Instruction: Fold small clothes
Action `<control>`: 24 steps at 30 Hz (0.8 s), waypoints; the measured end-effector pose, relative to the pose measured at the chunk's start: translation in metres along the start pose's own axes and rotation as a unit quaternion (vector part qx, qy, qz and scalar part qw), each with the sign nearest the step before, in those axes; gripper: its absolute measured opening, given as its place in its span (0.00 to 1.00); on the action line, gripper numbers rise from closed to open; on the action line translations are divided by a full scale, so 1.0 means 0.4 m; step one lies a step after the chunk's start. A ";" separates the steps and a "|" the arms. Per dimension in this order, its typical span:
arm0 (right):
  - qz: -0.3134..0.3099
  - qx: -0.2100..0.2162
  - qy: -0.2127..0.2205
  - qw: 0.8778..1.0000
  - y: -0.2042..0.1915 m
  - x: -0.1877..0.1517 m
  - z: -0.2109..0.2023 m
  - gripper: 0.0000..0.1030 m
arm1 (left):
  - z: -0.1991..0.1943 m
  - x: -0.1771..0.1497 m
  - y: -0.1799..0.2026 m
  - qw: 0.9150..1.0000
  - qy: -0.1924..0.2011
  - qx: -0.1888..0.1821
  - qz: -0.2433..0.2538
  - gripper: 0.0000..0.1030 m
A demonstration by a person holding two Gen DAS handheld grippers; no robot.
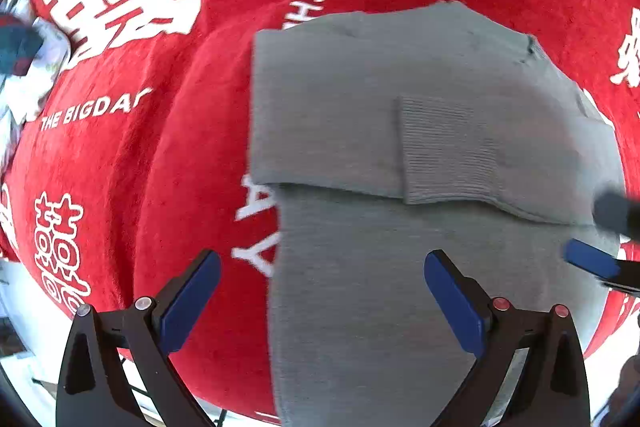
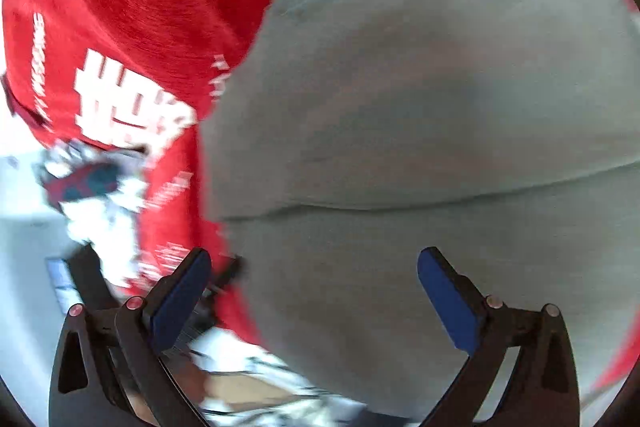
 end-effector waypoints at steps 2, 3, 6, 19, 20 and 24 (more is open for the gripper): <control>0.020 0.025 -0.004 0.999 -0.020 0.022 0.054 0.97 | 0.007 -0.001 -0.024 1.000 -0.005 -0.003 -0.008 0.99; 0.033 0.031 -0.006 0.999 -0.022 0.032 0.081 0.92 | 0.010 -0.001 -0.036 1.000 -0.007 -0.004 -0.011 0.99; 0.077 0.027 -0.015 0.997 -0.008 0.045 0.136 0.50 | 0.013 -0.001 -0.069 1.000 -0.003 0.003 -0.018 0.99; -0.028 -0.103 -0.052 0.993 -0.017 -0.017 0.131 0.35 | 0.027 -0.006 -0.093 1.000 -0.012 -0.014 -0.020 0.99; -0.039 -0.108 -0.048 0.992 -0.018 -0.025 0.113 0.48 | 0.026 -0.006 -0.091 1.000 -0.012 -0.015 -0.018 0.99; -0.069 -0.132 -0.029 0.988 -0.009 -0.050 0.032 0.64 | 0.025 -0.008 -0.079 1.000 -0.013 -0.014 -0.003 0.99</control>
Point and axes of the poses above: each gripper's, at about its wrist camera, not at the fingertips, and z roughly the way its jaws point, y to its right, x to its top, the point moved 9 cm from there along z, roughly the way its jaws point, and after that the axes turned 9 degrees about -y, right-handed, at the moved point
